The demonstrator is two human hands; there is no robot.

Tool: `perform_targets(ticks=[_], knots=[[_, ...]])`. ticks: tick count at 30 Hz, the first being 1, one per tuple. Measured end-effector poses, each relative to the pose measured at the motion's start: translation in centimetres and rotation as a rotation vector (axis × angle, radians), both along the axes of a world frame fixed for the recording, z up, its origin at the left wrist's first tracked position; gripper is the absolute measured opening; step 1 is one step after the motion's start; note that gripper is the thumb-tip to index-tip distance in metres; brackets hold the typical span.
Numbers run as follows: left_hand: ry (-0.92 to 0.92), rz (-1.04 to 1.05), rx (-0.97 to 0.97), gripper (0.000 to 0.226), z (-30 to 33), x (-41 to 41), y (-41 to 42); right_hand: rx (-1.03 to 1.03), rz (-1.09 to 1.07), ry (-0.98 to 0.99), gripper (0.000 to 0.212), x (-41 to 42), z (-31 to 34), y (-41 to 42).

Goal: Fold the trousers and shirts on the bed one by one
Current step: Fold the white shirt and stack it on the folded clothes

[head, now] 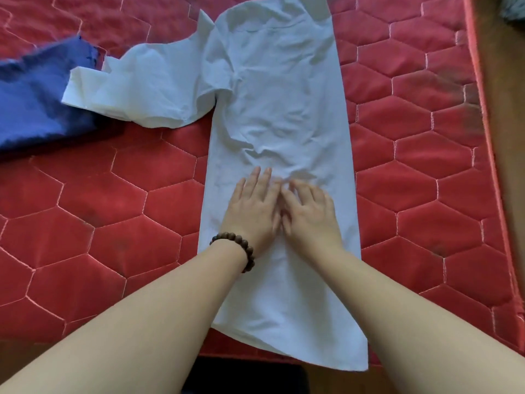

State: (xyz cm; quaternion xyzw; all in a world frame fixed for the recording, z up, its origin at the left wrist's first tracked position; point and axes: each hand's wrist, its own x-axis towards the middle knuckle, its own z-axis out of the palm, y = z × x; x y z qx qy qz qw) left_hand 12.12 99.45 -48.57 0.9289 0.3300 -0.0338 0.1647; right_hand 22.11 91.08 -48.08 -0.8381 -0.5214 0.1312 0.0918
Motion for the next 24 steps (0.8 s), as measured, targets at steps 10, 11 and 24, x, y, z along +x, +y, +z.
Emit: perform_targets(ticks=[10,11,24], knots=[[0.121,0.062,0.061,0.067,-1.7,6.2,9.9,-0.101,-0.054,-0.051,0.053,7.4,-1.6,8.0],[0.119,0.049,0.057,0.067,-1.6,6.9,10.9,-0.103,-0.038,-0.049,0.053,8.0,-1.7,9.2],[0.076,0.187,0.005,0.072,-3.3,14.2,19.5,-0.150,-0.161,-0.130,0.057,14.9,-3.3,20.1]])
